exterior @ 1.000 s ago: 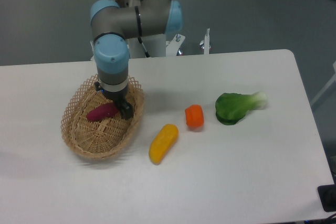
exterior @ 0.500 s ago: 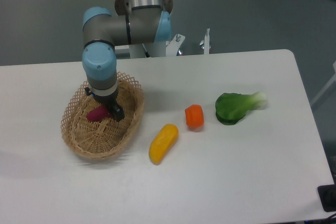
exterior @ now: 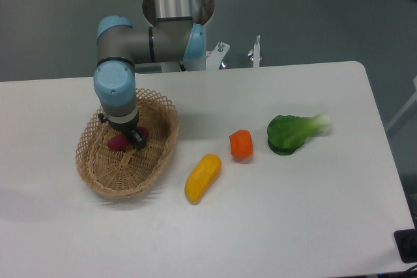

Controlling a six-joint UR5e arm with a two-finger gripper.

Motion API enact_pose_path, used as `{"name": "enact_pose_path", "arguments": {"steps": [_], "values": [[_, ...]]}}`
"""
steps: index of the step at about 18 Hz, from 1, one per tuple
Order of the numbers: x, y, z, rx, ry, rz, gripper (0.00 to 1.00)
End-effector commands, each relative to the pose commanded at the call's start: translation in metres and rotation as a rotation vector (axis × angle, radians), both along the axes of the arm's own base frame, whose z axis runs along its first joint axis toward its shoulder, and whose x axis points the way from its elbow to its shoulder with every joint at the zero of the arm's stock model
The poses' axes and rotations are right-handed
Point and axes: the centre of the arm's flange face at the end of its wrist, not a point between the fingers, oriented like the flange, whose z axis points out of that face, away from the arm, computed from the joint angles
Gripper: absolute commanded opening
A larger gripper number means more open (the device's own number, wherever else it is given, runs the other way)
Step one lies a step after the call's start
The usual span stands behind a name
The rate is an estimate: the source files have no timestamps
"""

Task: Pick up the sweet potato from the basket
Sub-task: 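Lift the sweet potato out of the basket and carry it toward the bok choy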

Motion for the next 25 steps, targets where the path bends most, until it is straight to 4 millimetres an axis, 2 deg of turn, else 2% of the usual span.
{"name": "enact_pose_path", "arguments": {"steps": [1,6,7,10,13,17,21,24,25], "values": [[-0.001,0.001,0.001,0.003,0.003,0.0,0.0],[-0.013,0.01,0.02,0.035,0.023,0.013,0.0],[-0.018,0.011,0.03,0.051,0.034,0.021,0.0],[-0.049,0.003,0.053,0.09,0.056,0.079,0.0],[-0.099,-0.012,0.072,0.132,0.082,0.162,0.03],[-0.163,-0.025,0.098,0.17,0.123,0.26,0.03],[-0.218,-0.049,0.105,0.178,0.153,0.258,0.03],[-0.276,-0.082,0.111,0.176,0.19,0.24,0.03],[-0.289,-0.089,0.112,0.168,0.203,0.226,0.03]]}}
